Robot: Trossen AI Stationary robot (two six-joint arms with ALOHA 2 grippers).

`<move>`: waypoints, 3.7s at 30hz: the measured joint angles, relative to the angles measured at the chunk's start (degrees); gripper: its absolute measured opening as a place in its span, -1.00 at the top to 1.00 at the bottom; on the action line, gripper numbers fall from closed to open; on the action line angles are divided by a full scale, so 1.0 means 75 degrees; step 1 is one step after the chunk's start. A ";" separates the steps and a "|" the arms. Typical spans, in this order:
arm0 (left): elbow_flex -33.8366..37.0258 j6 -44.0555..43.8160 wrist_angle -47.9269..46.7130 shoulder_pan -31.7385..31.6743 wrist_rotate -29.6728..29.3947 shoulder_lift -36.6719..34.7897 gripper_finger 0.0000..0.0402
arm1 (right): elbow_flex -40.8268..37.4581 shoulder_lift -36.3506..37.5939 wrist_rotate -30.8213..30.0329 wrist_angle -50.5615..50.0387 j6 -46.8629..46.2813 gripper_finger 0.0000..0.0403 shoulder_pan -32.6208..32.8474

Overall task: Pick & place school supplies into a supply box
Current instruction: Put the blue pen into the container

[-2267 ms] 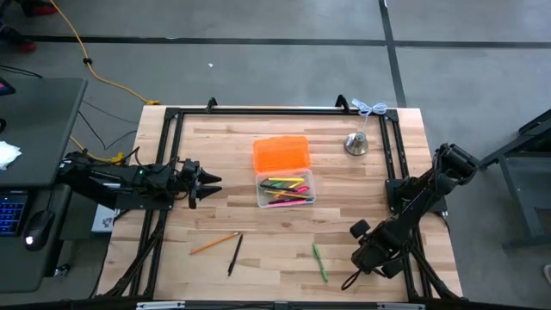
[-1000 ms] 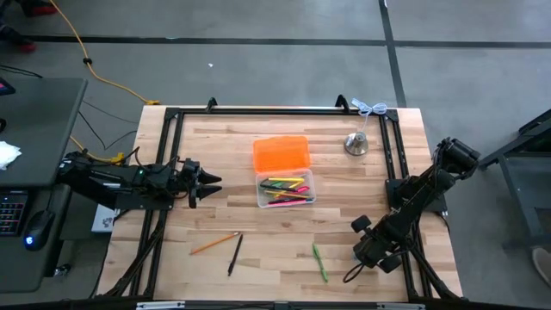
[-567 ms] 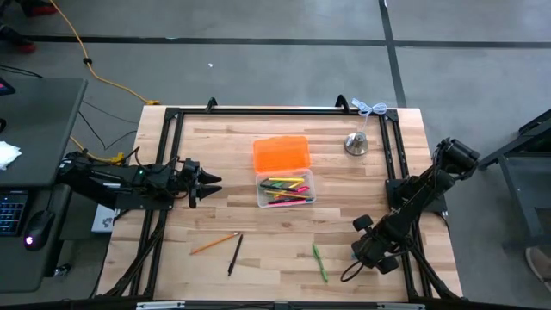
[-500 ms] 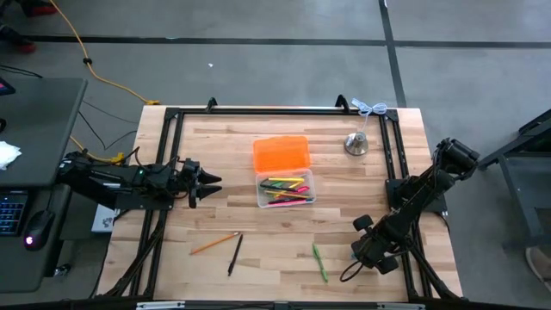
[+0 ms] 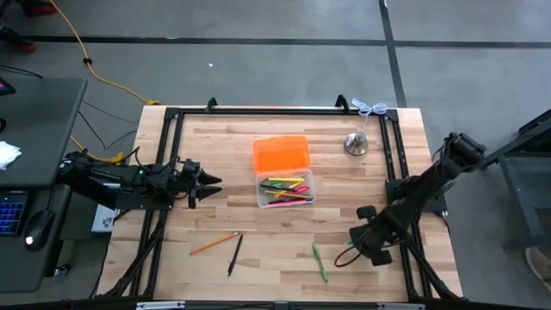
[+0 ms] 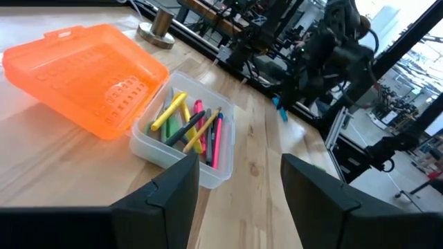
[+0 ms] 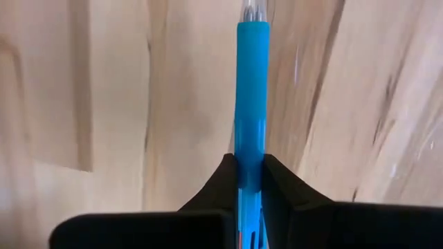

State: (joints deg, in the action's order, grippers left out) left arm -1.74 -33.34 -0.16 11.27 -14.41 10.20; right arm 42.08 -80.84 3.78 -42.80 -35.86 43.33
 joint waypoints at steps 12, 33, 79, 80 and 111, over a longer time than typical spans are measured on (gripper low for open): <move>0.0000 0.0000 -0.0003 0.0000 0.0072 0.0000 -0.16 | 0.0003 0.2314 0.0020 0.0193 -0.1533 0.92 -0.0793; 0.0000 -0.0003 0.0000 0.0000 0.0167 0.0000 -0.16 | 0.0027 0.4340 0.0626 0.6246 -0.1308 0.91 -0.2593; 0.0003 0.0006 0.0006 0.0000 0.0207 -0.0001 -0.16 | 0.0029 0.4322 0.1120 1.0701 0.2064 0.92 -0.1589; 0.0003 0.0014 0.0006 0.0000 0.0199 0.0000 -0.16 | 0.0029 0.4322 0.1111 1.0686 0.2047 0.92 -0.1618; 0.0003 0.0070 0.0019 0.0000 -0.0061 0.0000 -0.16 | 0.0029 0.3439 -0.1113 0.8653 0.2629 0.93 -0.3580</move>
State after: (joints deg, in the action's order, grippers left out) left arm -1.72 -32.82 -0.02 11.27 -14.87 10.20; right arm 42.30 -55.05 -4.57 22.09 -16.15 16.48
